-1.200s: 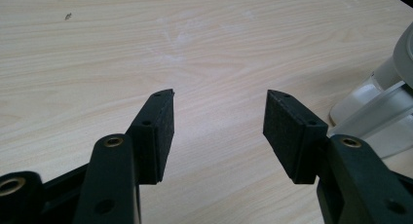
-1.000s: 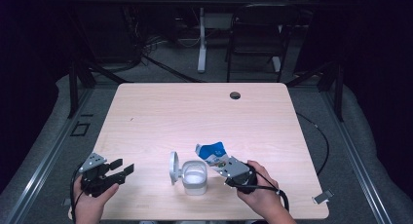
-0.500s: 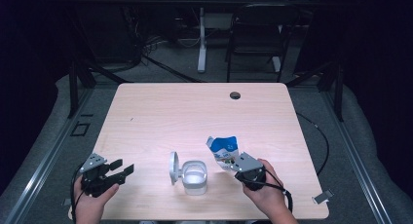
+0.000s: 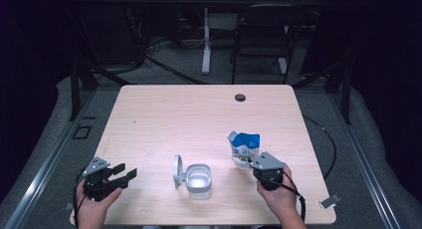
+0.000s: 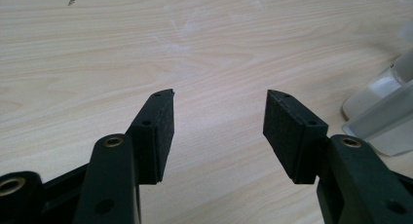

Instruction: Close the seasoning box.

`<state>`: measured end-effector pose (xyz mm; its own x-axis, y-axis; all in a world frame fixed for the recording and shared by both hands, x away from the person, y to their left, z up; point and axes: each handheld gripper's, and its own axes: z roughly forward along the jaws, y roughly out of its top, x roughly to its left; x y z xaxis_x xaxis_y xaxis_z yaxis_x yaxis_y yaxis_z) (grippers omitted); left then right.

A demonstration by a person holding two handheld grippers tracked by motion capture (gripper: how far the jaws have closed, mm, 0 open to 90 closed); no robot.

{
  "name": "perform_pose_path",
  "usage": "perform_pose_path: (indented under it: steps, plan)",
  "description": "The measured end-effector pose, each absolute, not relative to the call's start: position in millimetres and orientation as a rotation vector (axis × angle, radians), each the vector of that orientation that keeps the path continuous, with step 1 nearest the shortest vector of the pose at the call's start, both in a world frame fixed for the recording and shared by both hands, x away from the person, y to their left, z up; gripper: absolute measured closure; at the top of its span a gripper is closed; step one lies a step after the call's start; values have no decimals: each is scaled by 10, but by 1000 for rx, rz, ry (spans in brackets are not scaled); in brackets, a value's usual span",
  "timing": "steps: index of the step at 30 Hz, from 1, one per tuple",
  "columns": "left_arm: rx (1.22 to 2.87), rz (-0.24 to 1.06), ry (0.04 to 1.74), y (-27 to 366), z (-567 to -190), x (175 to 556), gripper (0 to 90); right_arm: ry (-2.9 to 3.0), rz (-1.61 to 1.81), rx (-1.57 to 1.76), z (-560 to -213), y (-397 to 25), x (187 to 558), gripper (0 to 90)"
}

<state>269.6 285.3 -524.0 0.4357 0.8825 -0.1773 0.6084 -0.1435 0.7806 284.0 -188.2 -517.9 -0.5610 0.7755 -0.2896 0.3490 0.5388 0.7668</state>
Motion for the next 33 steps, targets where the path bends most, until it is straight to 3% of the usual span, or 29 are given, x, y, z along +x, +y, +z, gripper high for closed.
perform_pose_path:
  steps: [27, 31, 33]
  plan:
    - [1868, 412, 1275, 2809, -5289, 2701, 456, 2040, 943, 1055, -5495, -2145, 2851, 870]
    - [1875, 410, 1271, 2802, -5291, 2703, 456, 2044, 954, 1049, -5499, -2152, 2829, 813]
    - [1876, 409, 1270, 2800, -5288, 2703, 455, 2056, 958, 1051, -5508, -2156, 2825, 731]
